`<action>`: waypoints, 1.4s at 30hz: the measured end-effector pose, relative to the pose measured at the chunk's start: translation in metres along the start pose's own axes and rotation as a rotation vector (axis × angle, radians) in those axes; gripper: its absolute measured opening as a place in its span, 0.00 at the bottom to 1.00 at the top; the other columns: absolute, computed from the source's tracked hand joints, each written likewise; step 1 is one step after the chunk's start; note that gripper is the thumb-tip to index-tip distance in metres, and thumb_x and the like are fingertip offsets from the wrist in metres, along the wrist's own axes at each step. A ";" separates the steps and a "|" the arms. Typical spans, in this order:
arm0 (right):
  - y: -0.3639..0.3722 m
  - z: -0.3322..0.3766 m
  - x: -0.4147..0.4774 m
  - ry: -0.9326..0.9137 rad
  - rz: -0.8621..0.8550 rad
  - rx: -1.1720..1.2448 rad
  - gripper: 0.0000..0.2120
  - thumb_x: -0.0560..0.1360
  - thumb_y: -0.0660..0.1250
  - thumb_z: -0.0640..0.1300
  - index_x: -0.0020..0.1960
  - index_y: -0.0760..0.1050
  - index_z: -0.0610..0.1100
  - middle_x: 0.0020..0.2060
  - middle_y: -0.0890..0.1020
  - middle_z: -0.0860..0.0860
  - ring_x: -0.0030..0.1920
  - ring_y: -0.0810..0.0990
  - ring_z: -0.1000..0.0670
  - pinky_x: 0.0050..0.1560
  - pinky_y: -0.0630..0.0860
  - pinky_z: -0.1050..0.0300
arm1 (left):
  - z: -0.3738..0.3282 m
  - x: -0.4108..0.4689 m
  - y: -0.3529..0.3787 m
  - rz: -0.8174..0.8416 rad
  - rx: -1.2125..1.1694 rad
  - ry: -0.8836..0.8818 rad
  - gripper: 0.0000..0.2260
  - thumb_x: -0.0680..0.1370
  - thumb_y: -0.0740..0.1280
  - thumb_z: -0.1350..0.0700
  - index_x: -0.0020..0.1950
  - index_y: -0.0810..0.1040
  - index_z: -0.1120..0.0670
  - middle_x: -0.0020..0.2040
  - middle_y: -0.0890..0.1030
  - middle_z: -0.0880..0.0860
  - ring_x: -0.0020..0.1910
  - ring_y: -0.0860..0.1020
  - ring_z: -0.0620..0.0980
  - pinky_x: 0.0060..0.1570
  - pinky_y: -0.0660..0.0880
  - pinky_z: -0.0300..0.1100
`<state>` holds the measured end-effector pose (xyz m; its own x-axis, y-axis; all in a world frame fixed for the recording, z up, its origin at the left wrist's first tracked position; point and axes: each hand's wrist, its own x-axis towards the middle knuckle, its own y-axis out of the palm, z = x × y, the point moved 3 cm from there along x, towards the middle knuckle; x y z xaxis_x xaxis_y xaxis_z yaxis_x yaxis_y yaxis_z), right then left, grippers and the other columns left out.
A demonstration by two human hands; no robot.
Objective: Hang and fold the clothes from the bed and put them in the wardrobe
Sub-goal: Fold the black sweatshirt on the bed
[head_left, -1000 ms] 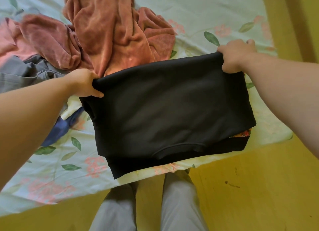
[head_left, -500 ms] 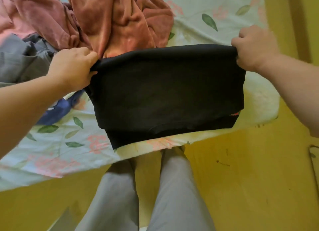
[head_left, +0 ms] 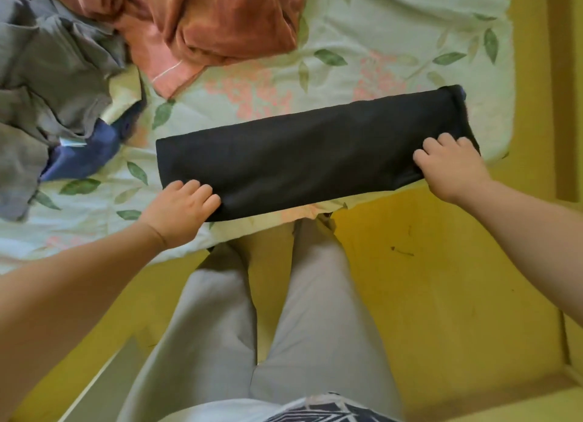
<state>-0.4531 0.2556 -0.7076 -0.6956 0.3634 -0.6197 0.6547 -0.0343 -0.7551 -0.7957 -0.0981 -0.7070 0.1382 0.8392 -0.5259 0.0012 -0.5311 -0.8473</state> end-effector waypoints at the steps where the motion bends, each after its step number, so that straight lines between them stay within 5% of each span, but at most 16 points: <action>1: 0.004 0.004 0.000 0.022 0.023 -0.003 0.15 0.69 0.73 0.37 0.54 0.75 0.46 0.46 0.74 0.46 0.48 0.72 0.42 0.45 0.74 0.46 | -0.003 0.001 0.006 0.029 0.018 -0.007 0.14 0.68 0.70 0.64 0.52 0.76 0.56 0.42 0.72 0.55 0.38 0.69 0.56 0.35 0.65 0.47; 6: 0.003 0.020 0.003 0.120 0.182 0.036 0.19 0.70 0.73 0.40 0.60 0.75 0.46 0.52 0.74 0.45 0.55 0.73 0.41 0.54 0.77 0.43 | -0.010 0.012 0.025 0.217 0.036 -0.094 0.17 0.74 0.68 0.56 0.61 0.71 0.51 0.50 0.71 0.52 0.47 0.69 0.53 0.42 0.68 0.45; 9: -0.017 0.036 0.005 0.130 0.275 0.121 0.09 0.72 0.69 0.48 0.50 0.75 0.47 0.46 0.73 0.47 0.53 0.74 0.42 0.57 0.75 0.41 | -0.022 0.026 0.018 0.266 0.017 -0.108 0.20 0.78 0.58 0.36 0.59 0.73 0.49 0.47 0.73 0.49 0.46 0.73 0.51 0.45 0.69 0.45; 12: -0.050 0.066 0.011 0.177 -0.125 0.270 0.07 0.73 0.65 0.47 0.43 0.75 0.43 0.40 0.75 0.46 0.44 0.75 0.42 0.47 0.77 0.43 | -0.041 0.046 -0.017 -0.126 -0.170 -0.146 0.24 0.82 0.48 0.35 0.56 0.74 0.50 0.48 0.77 0.50 0.46 0.76 0.52 0.48 0.72 0.48; 14: -0.072 0.103 0.018 0.177 -0.426 0.414 0.12 0.75 0.62 0.47 0.53 0.77 0.40 0.51 0.77 0.42 0.53 0.75 0.40 0.50 0.75 0.42 | -0.054 0.070 -0.042 -0.399 -0.252 -0.219 0.19 0.83 0.53 0.40 0.65 0.71 0.52 0.62 0.75 0.53 0.61 0.73 0.56 0.61 0.67 0.51; 16: -0.081 0.135 0.039 0.194 -0.498 0.497 0.19 0.80 0.58 0.50 0.67 0.73 0.42 0.67 0.73 0.42 0.70 0.70 0.40 0.65 0.70 0.41 | -0.062 0.103 -0.057 -0.481 -0.330 -0.374 0.22 0.83 0.55 0.43 0.74 0.67 0.53 0.74 0.69 0.54 0.74 0.66 0.56 0.72 0.60 0.53; 18: -0.073 0.154 0.066 0.244 -0.424 0.542 0.25 0.84 0.52 0.54 0.77 0.64 0.44 0.78 0.64 0.44 0.79 0.60 0.42 0.76 0.59 0.39 | -0.067 0.134 -0.053 -0.401 -0.372 -0.507 0.27 0.84 0.51 0.42 0.80 0.60 0.54 0.81 0.60 0.54 0.80 0.56 0.55 0.78 0.52 0.56; 21: -0.042 0.161 0.098 0.273 -0.293 0.541 0.29 0.85 0.45 0.58 0.83 0.52 0.47 0.82 0.53 0.47 0.82 0.49 0.45 0.80 0.47 0.40 | -0.062 0.157 -0.017 -0.262 -0.302 -0.535 0.30 0.85 0.45 0.39 0.83 0.50 0.52 0.84 0.51 0.53 0.82 0.47 0.54 0.80 0.45 0.59; 26: -0.015 0.151 0.108 0.226 -0.354 0.456 0.31 0.85 0.43 0.61 0.83 0.52 0.48 0.82 0.55 0.48 0.82 0.50 0.47 0.80 0.48 0.40 | -0.055 0.167 0.021 -0.364 -0.224 -0.500 0.31 0.84 0.45 0.37 0.83 0.49 0.52 0.83 0.51 0.52 0.82 0.48 0.54 0.79 0.46 0.59; 30: 0.000 0.084 0.093 0.373 -0.290 0.432 0.32 0.84 0.41 0.62 0.83 0.51 0.47 0.82 0.55 0.49 0.82 0.49 0.47 0.80 0.47 0.40 | -0.054 0.167 0.018 -0.338 -0.235 -0.488 0.31 0.84 0.44 0.37 0.83 0.48 0.50 0.84 0.51 0.51 0.82 0.48 0.53 0.79 0.45 0.59; 33: 0.003 0.023 0.082 0.538 -0.188 0.437 0.31 0.84 0.42 0.61 0.80 0.59 0.45 0.79 0.63 0.46 0.80 0.55 0.43 0.79 0.48 0.38 | -0.052 0.166 0.012 -0.272 -0.272 -0.492 0.31 0.84 0.44 0.37 0.83 0.48 0.50 0.84 0.50 0.50 0.82 0.46 0.52 0.79 0.43 0.58; 36: -0.011 -0.027 0.083 0.559 -0.144 0.494 0.26 0.79 0.49 0.60 0.64 0.77 0.48 0.61 0.79 0.43 0.66 0.71 0.38 0.67 0.64 0.37 | -0.052 0.167 -0.003 -0.232 -0.368 -0.537 0.31 0.81 0.51 0.39 0.82 0.53 0.49 0.82 0.56 0.51 0.82 0.49 0.53 0.79 0.44 0.60; 38: -0.021 -0.056 0.085 0.535 -0.059 0.527 0.21 0.75 0.55 0.60 0.56 0.80 0.53 0.53 0.81 0.44 0.60 0.73 0.38 0.61 0.66 0.39 | -0.053 0.172 -0.019 -0.215 -0.440 -0.599 0.33 0.76 0.58 0.42 0.79 0.57 0.49 0.79 0.60 0.53 0.80 0.54 0.56 0.78 0.45 0.62; 42: -0.019 -0.094 0.085 0.516 0.139 1.045 0.12 0.73 0.66 0.53 0.54 0.83 0.53 0.56 0.81 0.50 0.60 0.77 0.43 0.62 0.74 0.43 | -0.069 0.208 -0.060 -0.216 -0.531 -0.548 0.34 0.72 0.62 0.46 0.78 0.60 0.50 0.75 0.64 0.53 0.76 0.60 0.58 0.77 0.46 0.62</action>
<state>-0.4966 0.3748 -0.7261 -0.2779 0.6222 -0.7318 -0.0120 -0.7640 -0.6451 -0.6989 0.0997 -0.7605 -0.4260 0.7945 -0.4327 0.4642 -0.2186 -0.8583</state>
